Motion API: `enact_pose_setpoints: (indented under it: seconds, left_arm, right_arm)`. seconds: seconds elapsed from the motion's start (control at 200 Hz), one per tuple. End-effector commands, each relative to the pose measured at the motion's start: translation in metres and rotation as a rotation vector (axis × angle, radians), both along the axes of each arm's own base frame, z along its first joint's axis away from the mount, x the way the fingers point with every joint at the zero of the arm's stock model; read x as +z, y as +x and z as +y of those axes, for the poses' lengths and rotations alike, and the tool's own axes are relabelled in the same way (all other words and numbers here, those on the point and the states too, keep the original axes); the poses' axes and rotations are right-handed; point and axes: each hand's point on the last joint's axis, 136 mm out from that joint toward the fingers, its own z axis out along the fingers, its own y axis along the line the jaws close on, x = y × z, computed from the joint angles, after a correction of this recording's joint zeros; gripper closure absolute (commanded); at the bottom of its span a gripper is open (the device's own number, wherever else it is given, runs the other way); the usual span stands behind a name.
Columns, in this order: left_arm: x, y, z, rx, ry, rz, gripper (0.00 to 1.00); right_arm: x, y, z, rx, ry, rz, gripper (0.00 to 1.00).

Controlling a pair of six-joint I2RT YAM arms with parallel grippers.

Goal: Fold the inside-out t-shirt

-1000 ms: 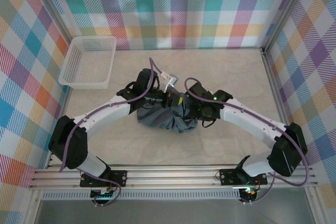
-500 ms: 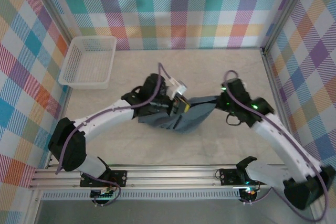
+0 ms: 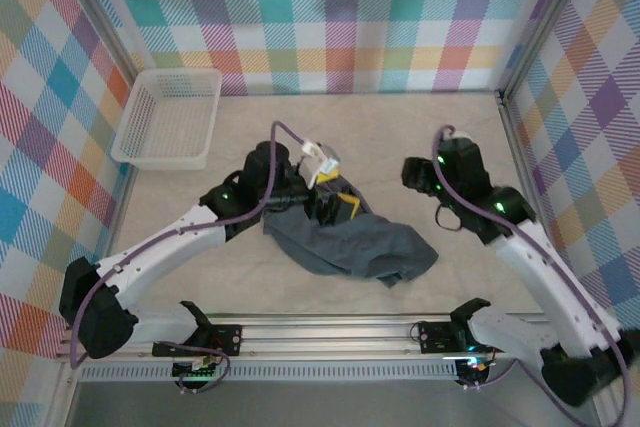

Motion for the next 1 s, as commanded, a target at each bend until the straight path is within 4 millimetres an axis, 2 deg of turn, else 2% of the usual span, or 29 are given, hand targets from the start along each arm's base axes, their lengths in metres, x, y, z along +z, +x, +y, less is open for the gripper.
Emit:
enact_pose_setpoints:
  seconds: [0.0,0.055,0.145,0.23,0.34,0.445,0.49,0.56,0.635,0.665,0.715,0.75,0.77,0.825,0.875,0.915,0.995]
  left_arm:
    - [-0.040,0.075,0.055,0.384,0.071,0.235,0.04]
    - [-0.063,0.093,0.073,0.478,0.125,0.353,0.04]
    - [-0.098,0.111,0.085,0.577,0.261,0.446,0.04]
    - [-0.127,0.121,0.090,0.628,0.363,0.513,0.04]
    - [-0.157,0.126,0.097,0.679,0.440,0.571,0.04]
    - [-0.173,0.123,0.097,0.688,0.430,0.646,0.07]
    - [-0.179,0.119,0.093,0.665,0.414,0.688,0.09]
    - [-0.185,0.112,0.082,0.600,0.385,0.737,0.17]
    - [-0.193,0.103,0.066,0.509,0.356,0.807,0.30]
    - [-0.198,0.101,0.061,0.482,0.351,0.835,0.40]
    - [-0.200,0.098,0.053,0.441,0.332,0.865,0.63]
    - [-0.199,0.099,0.051,0.434,0.323,0.862,0.88]
    - [-0.195,0.101,0.052,0.435,0.316,0.850,1.00]
    - [-0.177,0.106,0.056,0.441,0.296,0.803,1.00]
    - [-0.151,0.114,0.065,0.466,0.274,0.740,1.00]
    - [-0.125,0.119,0.074,0.490,0.247,0.676,1.00]
    - [-0.061,0.124,0.096,0.551,0.172,0.516,1.00]
  right_arm:
    - [-0.051,0.015,0.064,0.208,0.101,0.240,0.22]
    - [-0.077,0.023,0.080,0.226,0.125,0.339,0.20]
    - [-0.115,0.041,0.088,0.199,0.102,0.402,0.19]
    - [-0.148,0.058,0.100,0.236,0.077,0.431,0.18]
    - [-0.178,0.069,0.122,0.310,0.117,0.502,0.20]
    - [-0.200,0.066,0.145,0.369,0.214,0.585,0.33]
    - [-0.207,0.066,0.149,0.367,0.232,0.605,0.38]
    - [-0.211,0.069,0.147,0.353,0.215,0.597,0.59]
    - [-0.202,0.074,0.143,0.352,0.196,0.556,0.89]
    - [-0.195,0.076,0.143,0.360,0.199,0.538,0.97]
    - [-0.178,0.080,0.143,0.377,0.202,0.492,1.00]
    - [-0.163,0.083,0.141,0.383,0.199,0.451,1.00]
    - [-0.154,0.084,0.140,0.384,0.196,0.426,1.00]
    - [-0.124,0.089,0.134,0.380,0.188,0.340,1.00]
    - [-0.092,0.092,0.124,0.363,0.190,0.257,1.00]
    - [-0.064,0.094,0.116,0.351,0.197,0.184,1.00]
    - [-0.010,0.092,0.095,0.322,0.197,0.034,1.00]
